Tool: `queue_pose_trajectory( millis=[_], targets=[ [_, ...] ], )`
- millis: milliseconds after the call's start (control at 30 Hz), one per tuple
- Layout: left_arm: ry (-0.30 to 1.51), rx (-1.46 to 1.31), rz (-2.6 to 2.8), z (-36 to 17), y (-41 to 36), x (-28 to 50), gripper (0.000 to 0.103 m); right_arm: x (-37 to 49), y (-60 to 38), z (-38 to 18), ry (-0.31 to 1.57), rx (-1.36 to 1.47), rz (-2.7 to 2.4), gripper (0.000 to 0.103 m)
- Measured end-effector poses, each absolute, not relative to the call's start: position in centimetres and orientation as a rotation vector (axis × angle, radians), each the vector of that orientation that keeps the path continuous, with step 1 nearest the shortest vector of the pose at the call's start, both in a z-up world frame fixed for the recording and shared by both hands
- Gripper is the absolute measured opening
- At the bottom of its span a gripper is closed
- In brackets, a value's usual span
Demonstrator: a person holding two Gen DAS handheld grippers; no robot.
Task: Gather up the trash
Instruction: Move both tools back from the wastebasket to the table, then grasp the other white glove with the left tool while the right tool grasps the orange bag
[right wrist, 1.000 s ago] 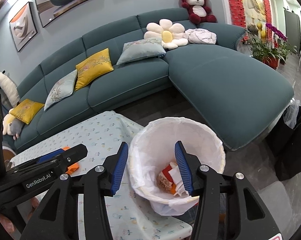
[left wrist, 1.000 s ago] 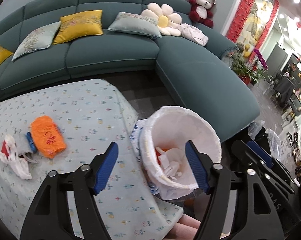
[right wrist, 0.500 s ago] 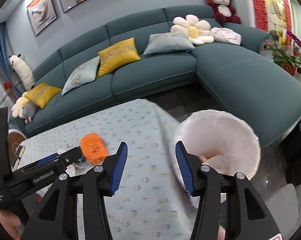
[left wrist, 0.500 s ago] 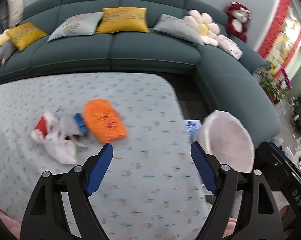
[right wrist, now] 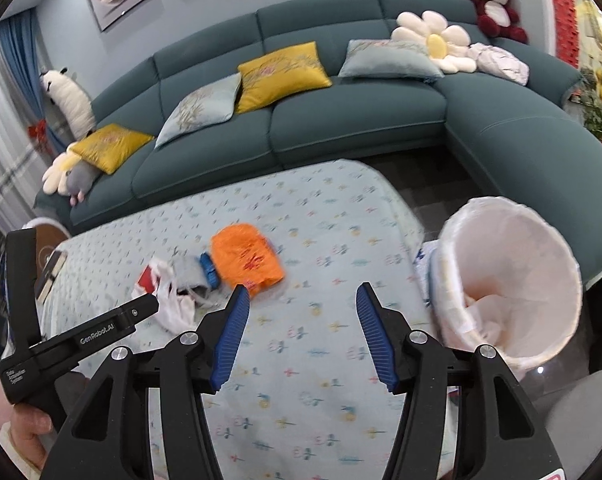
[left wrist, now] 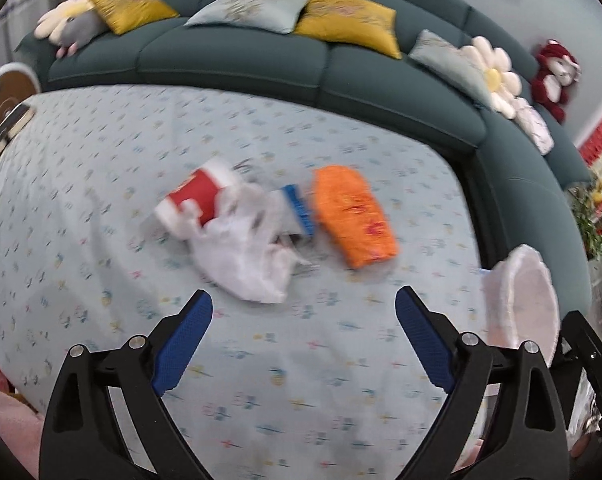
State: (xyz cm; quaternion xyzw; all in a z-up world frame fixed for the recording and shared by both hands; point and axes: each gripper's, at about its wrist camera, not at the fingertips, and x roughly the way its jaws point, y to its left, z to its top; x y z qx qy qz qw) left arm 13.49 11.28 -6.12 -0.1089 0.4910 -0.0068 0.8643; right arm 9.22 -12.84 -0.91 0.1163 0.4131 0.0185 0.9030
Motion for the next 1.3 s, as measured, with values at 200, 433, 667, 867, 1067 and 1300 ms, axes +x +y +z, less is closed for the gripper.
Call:
queue_pose_trajectory(
  millis=[200,433,667,867,1067,1300],
  targets=[
    [1.074,-0.271,0.024,-8.6,14.8,14.6,0.089,11.4,-9.4,-3.2,0.910,0.226,0.078,0.054],
    [1.147,-0.323,0.046,-12.2,16.3,17.2,0.089,14.4,-6.7,-6.0,0.965,0.229,0.101,0.054],
    [1.192,-0.328,0.065,-15.2,15.9,19.6,0.088,17.6,-5.0,-8.5,1.009,0.205,0.111,0.054],
    [1.214,-0.368,0.048,-16.5,15.8,20.2,0.059,20.3,-4.5,-10.7,1.035,0.190,0.106,0.055],
    [1.201,-0.355,0.014,-16.2,15.5,20.1,0.026,22.7,-4.2,-13.0,1.068,0.206,0.103,0.055],
    [1.177,-0.384,0.008,-15.1,15.6,20.5,0.016,24.2,-3.5,-15.7,1.107,0.201,0.101,0.051]
  ],
)
